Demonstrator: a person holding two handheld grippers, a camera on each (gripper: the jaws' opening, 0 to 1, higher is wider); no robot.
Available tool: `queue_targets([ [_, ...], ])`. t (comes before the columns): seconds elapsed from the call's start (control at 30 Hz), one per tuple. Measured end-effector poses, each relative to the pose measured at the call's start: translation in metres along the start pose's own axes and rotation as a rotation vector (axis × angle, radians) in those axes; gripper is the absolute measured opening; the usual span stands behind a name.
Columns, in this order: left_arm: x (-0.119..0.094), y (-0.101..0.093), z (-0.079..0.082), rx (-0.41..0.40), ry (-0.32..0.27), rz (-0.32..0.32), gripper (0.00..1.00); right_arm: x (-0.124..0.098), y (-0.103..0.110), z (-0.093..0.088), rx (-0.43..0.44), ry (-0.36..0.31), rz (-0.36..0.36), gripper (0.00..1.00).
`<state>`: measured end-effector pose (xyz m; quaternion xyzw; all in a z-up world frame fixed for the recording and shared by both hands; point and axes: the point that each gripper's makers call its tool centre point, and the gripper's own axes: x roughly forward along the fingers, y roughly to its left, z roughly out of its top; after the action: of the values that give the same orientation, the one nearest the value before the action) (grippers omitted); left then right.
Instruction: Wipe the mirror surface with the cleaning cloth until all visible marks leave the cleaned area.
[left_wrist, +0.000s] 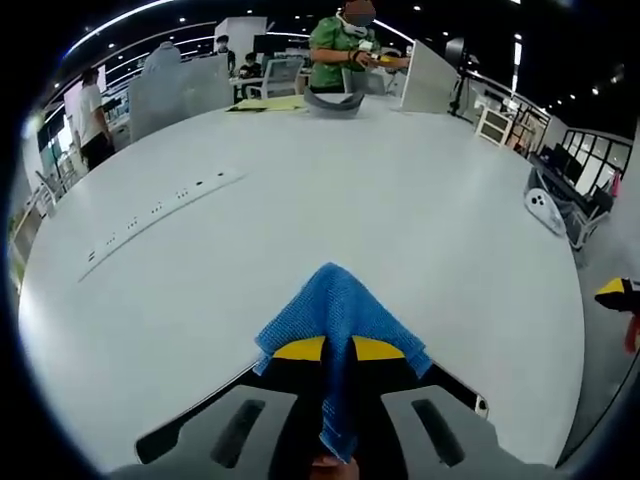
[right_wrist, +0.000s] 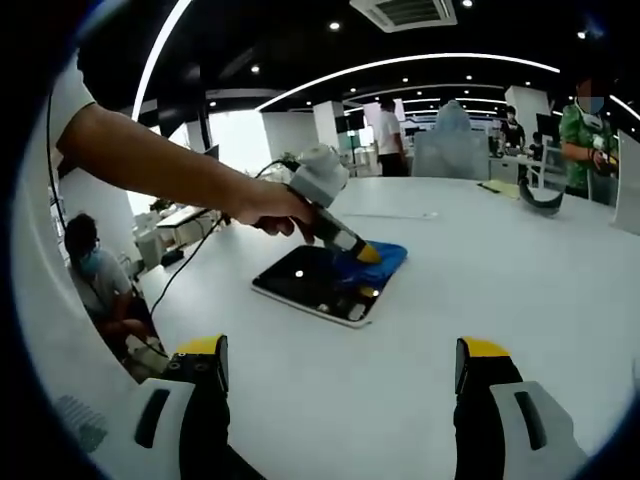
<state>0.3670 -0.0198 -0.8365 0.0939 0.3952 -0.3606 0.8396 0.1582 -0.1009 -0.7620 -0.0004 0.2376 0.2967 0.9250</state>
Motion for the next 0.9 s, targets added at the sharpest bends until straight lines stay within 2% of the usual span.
queue_targets([
  [0.33, 0.000, -0.001, -0.001, -0.001, -0.012, 0.015, 0.06, -0.002, 0.000, 0.000, -0.002, 0.001, -0.001, 0.94],
  [0.9, -0.005, -0.012, -0.008, -0.011, -0.021, -0.003, 0.06, -0.001, 0.003, 0.000, -0.006, 0.005, 0.005, 0.94],
])
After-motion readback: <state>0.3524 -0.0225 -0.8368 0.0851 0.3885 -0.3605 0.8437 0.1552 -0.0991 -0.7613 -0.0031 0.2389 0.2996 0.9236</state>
